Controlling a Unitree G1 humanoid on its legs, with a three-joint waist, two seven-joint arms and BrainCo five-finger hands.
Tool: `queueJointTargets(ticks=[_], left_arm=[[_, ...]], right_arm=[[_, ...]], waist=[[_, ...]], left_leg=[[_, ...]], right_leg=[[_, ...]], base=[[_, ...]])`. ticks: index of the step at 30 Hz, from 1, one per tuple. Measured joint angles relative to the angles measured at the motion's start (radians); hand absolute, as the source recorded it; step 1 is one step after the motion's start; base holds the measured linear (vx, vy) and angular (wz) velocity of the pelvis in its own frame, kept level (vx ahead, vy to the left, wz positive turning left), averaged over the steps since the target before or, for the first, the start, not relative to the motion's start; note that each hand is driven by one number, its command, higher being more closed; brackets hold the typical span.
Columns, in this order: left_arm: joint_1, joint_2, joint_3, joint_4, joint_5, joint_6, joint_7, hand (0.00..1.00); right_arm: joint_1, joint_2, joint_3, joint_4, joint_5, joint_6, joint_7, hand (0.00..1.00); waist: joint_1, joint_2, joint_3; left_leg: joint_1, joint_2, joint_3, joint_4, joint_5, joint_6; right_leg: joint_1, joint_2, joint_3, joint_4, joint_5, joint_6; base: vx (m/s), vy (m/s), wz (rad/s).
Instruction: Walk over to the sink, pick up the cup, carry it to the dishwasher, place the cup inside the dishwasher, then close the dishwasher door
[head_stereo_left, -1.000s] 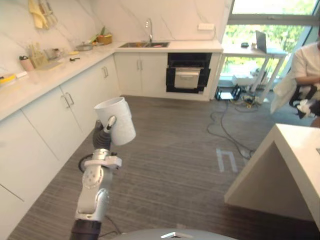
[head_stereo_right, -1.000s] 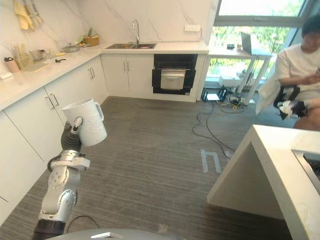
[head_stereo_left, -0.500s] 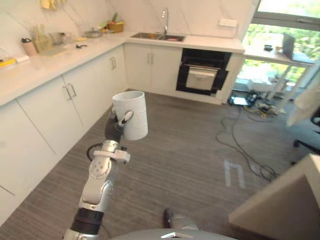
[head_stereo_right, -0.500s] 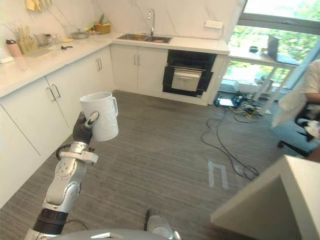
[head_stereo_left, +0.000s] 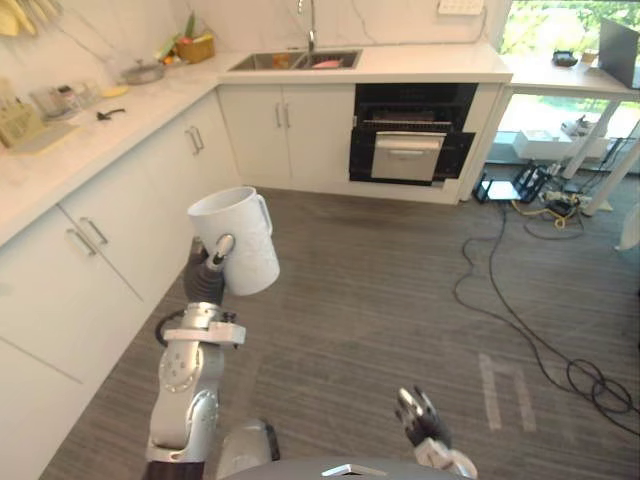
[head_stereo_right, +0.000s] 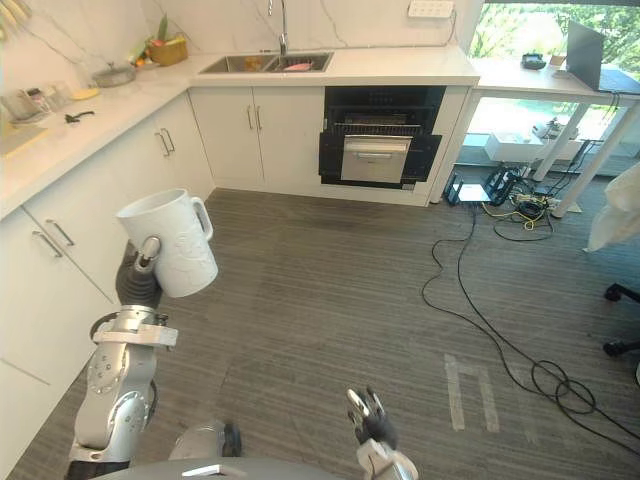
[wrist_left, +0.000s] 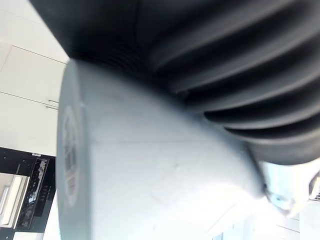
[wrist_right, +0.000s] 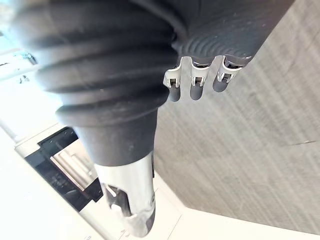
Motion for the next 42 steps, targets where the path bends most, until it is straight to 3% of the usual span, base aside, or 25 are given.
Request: queueJointTargets(ticks=[3,4,5,6,7,10,12,14,16,19,20,22,23,25,26,28,30,31,34,35,38,39,40,41,42], left_arm=[[0.009,0.015,0.006,0.069,-0.004,-0.008,-0.018,1.0],[0.009,0.025,0.006,0.097,0.002,-0.008,-0.023,1.0],[0.009,0.028,0.004,0.108,0.005,-0.008,-0.023,1.0],[0.01,0.038,-0.006,0.131,0.006,-0.009,-0.023,1.0],[0.01,0.051,-0.025,0.144,0.015,-0.008,-0.021,1.0],[0.003,0.048,-0.073,0.163,0.05,-0.03,0.006,1.0],[-0.024,0.049,-0.121,0.162,0.072,-0.042,0.019,1.0],[-0.074,0.048,-0.158,0.161,0.082,-0.045,0.025,1.0],[-0.115,0.047,-0.181,0.156,0.083,-0.045,0.026,1.0],[-0.097,0.042,-0.166,0.138,0.083,-0.047,0.029,1.0],[-0.07,0.022,-0.165,0.14,0.083,-0.046,0.036,1.0],[-0.043,-0.002,-0.165,0.137,0.083,-0.045,0.054,1.0],[-0.045,-0.014,-0.161,0.136,0.083,-0.045,0.07,1.0],[-0.037,-0.032,-0.162,0.135,0.083,-0.048,0.084,1.0],[-0.034,-0.04,-0.163,0.133,0.083,-0.047,0.091,1.0],[-0.03,-0.039,-0.16,0.13,0.084,-0.047,0.103,1.0],[-0.031,-0.038,-0.149,0.12,0.084,-0.053,0.115,1.0],[-0.031,-0.038,-0.137,0.121,0.085,-0.054,0.123,1.0],[-0.031,-0.037,-0.105,0.119,0.108,-0.047,0.137,1.0],[-0.031,-0.032,-0.097,0.118,0.112,-0.046,0.138,1.0],[-0.03,-0.006,-0.091,0.104,0.112,-0.046,0.164,1.0],[-0.024,-0.002,-0.089,0.081,0.112,-0.049,0.185,1.0],[-0.026,0.022,-0.077,0.078,0.112,-0.061,0.199,1.0],[-0.026,0.028,-0.06,0.078,0.115,-0.061,0.222,1.0],[-0.028,0.03,-0.05,0.079,0.117,-0.061,0.226,1.0]], right_arm=[[-0.02,0.027,0.004,-0.005,0.039,-0.015,-0.038,0.0],[-0.025,0.043,0.003,-0.02,0.035,-0.007,-0.059,0.0],[-0.033,0.051,0.002,-0.02,0.033,0.003,-0.073,0.0],[-0.036,0.066,0.0,-0.026,0.032,0.016,-0.096,0.0],[-0.028,0.078,-0.001,-0.03,0.021,0.027,-0.113,0.0],[0.007,0.088,0.003,-0.094,-0.02,0.033,-0.111,0.0],[0.051,0.099,0.001,-0.182,-0.029,0.029,-0.11,0.0],[0.096,0.114,-0.001,-0.273,-0.038,0.028,-0.109,0.0],[0.14,0.129,0.002,-0.378,-0.067,0.022,-0.101,0.0],[0.174,0.115,0.026,-0.472,-0.084,0.002,-0.084,0.0],[0.175,0.09,0.039,-0.511,-0.085,0.001,-0.084,0.0],[0.166,0.062,0.051,-0.594,-0.108,0.0,-0.092,0.0],[0.165,0.063,0.049,-0.656,-0.129,-0.003,-0.112,0.0],[0.177,0.064,0.062,-0.725,-0.148,-0.016,-0.125,0.0],[0.177,0.061,0.061,-0.74,-0.156,-0.021,-0.127,0.0],[0.176,0.04,0.068,-0.775,-0.162,-0.042,-0.141,0.0],[0.152,0.03,0.069,-0.782,-0.149,-0.047,-0.157,0.0],[0.12,0.02,0.069,-0.783,-0.136,-0.049,-0.16,0.0],[0.038,-0.012,0.071,-0.78,-0.121,-0.046,-0.198,0.0],[0.026,-0.018,0.067,-0.78,-0.116,-0.047,-0.199,0.0],[0.021,-0.039,0.054,-0.773,-0.103,-0.046,-0.197,0.0],[0.02,-0.047,0.05,-0.77,-0.103,-0.037,-0.195,0.0],[0.001,-0.012,0.049,-0.718,-0.101,-0.029,-0.195,0.0],[0.001,0.011,0.059,-0.71,-0.097,-0.007,-0.193,0.0],[0.004,0.023,0.061,-0.708,-0.092,-0.006,-0.191,0.0]], waist=[[0.018,-0.033,-0.026],[0.008,-0.072,-0.022],[0.001,-0.094,-0.019],[-0.011,-0.136,-0.019],[-0.028,-0.151,-0.022],[-0.065,-0.124,-0.017],[-0.081,-0.099,-0.011],[-0.104,-0.085,-0.005],[-0.108,-0.07,-0.004],[-0.122,-0.082,-0.018],[-0.133,-0.046,-0.034],[-0.121,0.005,-0.025],[-0.11,0.033,-0.004],[-0.104,0.037,0.016],[-0.103,0.04,0.021],[-0.084,0.028,0.021],[-0.056,0.014,0.01],[-0.045,0.008,-0.001],[-0.034,-0.001,-0.002],[-0.033,-0.009,-0.003],[-0.025,-0.013,-0.009],[-0.019,0.005,-0.026],[-0.022,-0.064,-0.035],[-0.023,-0.087,-0.036],[-0.031,-0.093,-0.04]], left_leg=[[0.028,-0.053,-0.028,0.035,0.161,0.068],[0.056,-0.075,-0.01,0.082,0.126,0.114],[0.074,-0.087,0.0,0.106,0.092,0.117],[0.125,-0.117,0.008,0.134,0.036,0.135],[0.188,-0.142,0.005,0.124,-0.016,0.151],[0.363,-0.13,-0.01,0.06,-0.095,0.147],[0.451,-0.114,-0.033,0.0,-0.12,0.131],[0.512,-0.096,-0.061,-0.032,-0.15,0.118],[0.598,-0.072,-0.071,-0.016,-0.228,0.078],[0.711,-0.076,-0.111,-0.012,-0.326,0.041],[0.732,-0.056,-0.134,0.013,-0.334,0.04],[0.67,-0.011,-0.146,0.231,-0.29,0.082],[0.575,0.032,-0.157,0.485,-0.146,0.038],[0.397,0.095,-0.201,0.822,0.187,-0.063],[0.342,0.118,-0.199,0.922,0.186,-0.063],[0.179,0.172,-0.15,1.036,0.126,0.004],[0.093,0.183,-0.067,0.872,0.021,0.033],[0.077,0.167,-0.02,0.633,-0.019,0.031],[0.134,0.065,-0.062,-0.005,0.024,0.031],[0.137,0.043,-0.072,-0.094,0.054,0.027],[0.142,0.005,-0.086,-0.177,0.179,0.029],[0.161,0.015,-0.088,-0.181,0.272,0.053],[0.165,-0.036,-0.053,-0.104,0.26,0.037],[0.159,-0.039,-0.05,-0.008,0.17,0.046],[0.157,-0.041,-0.047,0.049,0.111,0.047]], right_leg=[[0.01,-0.045,0.037,0.187,-0.057,0.023],[-0.047,-0.077,0.03,0.367,-0.014,0.092],[-0.071,-0.095,0.023,0.45,0.025,0.138],[-0.123,-0.13,0.006,0.624,0.168,0.229],[-0.179,-0.167,-0.022,0.766,0.317,0.246],[-0.368,-0.178,-0.092,0.986,0.216,0.112],[-0.496,-0.154,-0.122,0.911,0.15,0.103],[-0.566,-0.144,-0.177,0.643,0.136,0.097],[-0.572,-0.109,-0.222,0.162,0.238,0.115],[-0.576,-0.085,-0.215,0.077,0.3,0.055],[-0.592,-0.065,-0.221,0.155,0.356,0.054],[-0.575,-0.034,-0.236,0.212,0.339,0.021],[-0.521,-0.018,-0.247,0.223,0.282,0.012],[-0.422,0.006,-0.252,0.219,0.204,-0.004],[-0.384,0.015,-0.255,0.214,0.182,-0.01],[-0.232,0.028,-0.267,0.145,0.121,-0.012],[-0.163,0.027,-0.247,0.069,0.118,0.001],[-0.148,0.021,-0.225,0.036,0.127,-0.004],[-0.118,-0.009,-0.155,0.021,0.101,0.036],[-0.103,-0.026,-0.129,0.022,0.089,0.056],[-0.042,-0.067,-0.068,0.055,0.026,0.126],[-0.021,-0.071,-0.031,0.089,-0.024,0.153],[-0.001,-0.131,0.0,0.117,-0.062,0.161],[-0.008,-0.163,0.006,0.148,-0.028,0.192],[0.006,-0.167,-0.001,0.15,0.012,0.184]], base=[[0.79,0.269,-0.42],[0.75,0.237,-0.21],[0.73,0.21,-0.11],[0.71,0.161,0.01],[0.69,0.136,-0.01],[0.6,0.1,0.0],[0.61,0.0,0.3],[0.51,-0.071,0.52],[0.66,-0.165,0.29],[0.67,-0.209,0.35],[0.72,-0.25,0.34],[0.73,-0.285,-0.07],[0.6,-0.257,-0.12],[0.58,-0.222,0.1],[0.55,-0.206,0.17],[0.54,-0.197,0.07],[0.57,-0.154,-0.36],[0.55,-0.109,-0.6],[0.67,0.026,-0.72],[0.61,0.121,-0.51],[0.64,0.267,-0.53],[0.49,0.298,-0.59],[0.59,0.315,-0.77],[0.54,0.274,-0.54],[0.61,0.288,-0.44]])
